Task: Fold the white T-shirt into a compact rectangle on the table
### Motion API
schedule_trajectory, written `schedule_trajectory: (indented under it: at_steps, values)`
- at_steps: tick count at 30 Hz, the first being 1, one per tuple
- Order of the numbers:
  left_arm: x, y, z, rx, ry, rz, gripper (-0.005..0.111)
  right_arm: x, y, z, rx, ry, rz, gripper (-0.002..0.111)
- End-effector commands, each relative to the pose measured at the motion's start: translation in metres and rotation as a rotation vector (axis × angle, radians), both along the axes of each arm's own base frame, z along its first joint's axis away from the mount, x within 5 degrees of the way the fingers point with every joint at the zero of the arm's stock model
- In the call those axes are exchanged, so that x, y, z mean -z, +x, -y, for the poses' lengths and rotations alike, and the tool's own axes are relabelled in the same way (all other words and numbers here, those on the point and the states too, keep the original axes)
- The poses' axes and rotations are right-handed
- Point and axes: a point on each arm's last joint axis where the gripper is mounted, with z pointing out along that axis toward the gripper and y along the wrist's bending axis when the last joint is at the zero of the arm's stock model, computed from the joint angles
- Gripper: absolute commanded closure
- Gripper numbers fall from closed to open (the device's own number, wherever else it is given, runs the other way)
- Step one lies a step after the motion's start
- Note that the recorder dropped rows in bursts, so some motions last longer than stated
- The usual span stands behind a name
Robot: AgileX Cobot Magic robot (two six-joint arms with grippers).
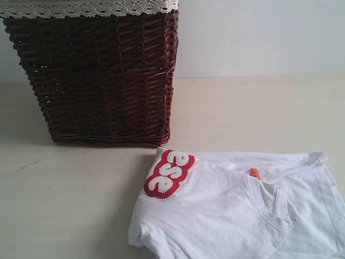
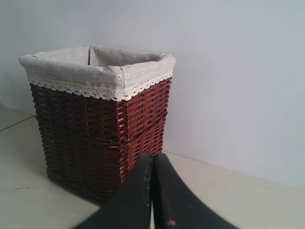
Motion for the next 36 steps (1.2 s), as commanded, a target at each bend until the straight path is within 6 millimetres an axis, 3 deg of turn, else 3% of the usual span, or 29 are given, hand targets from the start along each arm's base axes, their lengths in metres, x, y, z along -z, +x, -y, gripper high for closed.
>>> schedule_trajectory:
  at_steps: [1,8,13,22,30,36]
  values:
    - [0.009,0.003,-0.011,-0.122,-0.035,-0.017,0.107,0.001,0.000,0.000,0.006,-0.003,0.008,0.108]
    - [0.035,0.006,-0.018,-0.205,-0.072,0.074,0.107,0.001,0.000,0.001,0.007,-0.005,0.008,0.108]
    - [0.050,0.010,-0.030,-0.375,-0.131,0.047,0.107,0.001,0.000,0.001,0.007,-0.005,0.008,0.108]
    - [0.058,0.001,-0.052,-0.653,-0.321,0.030,0.107,0.001,0.000,0.001,0.007,-0.005,0.008,0.108]
    - [0.056,-0.009,-0.058,-0.717,-0.414,0.079,0.107,0.001,0.000,0.001,0.007,-0.003,0.007,0.108]
    - [0.078,-0.004,-0.057,-0.731,-0.332,0.056,0.107,0.001,0.000,0.001,0.007,-0.005,0.008,0.108]
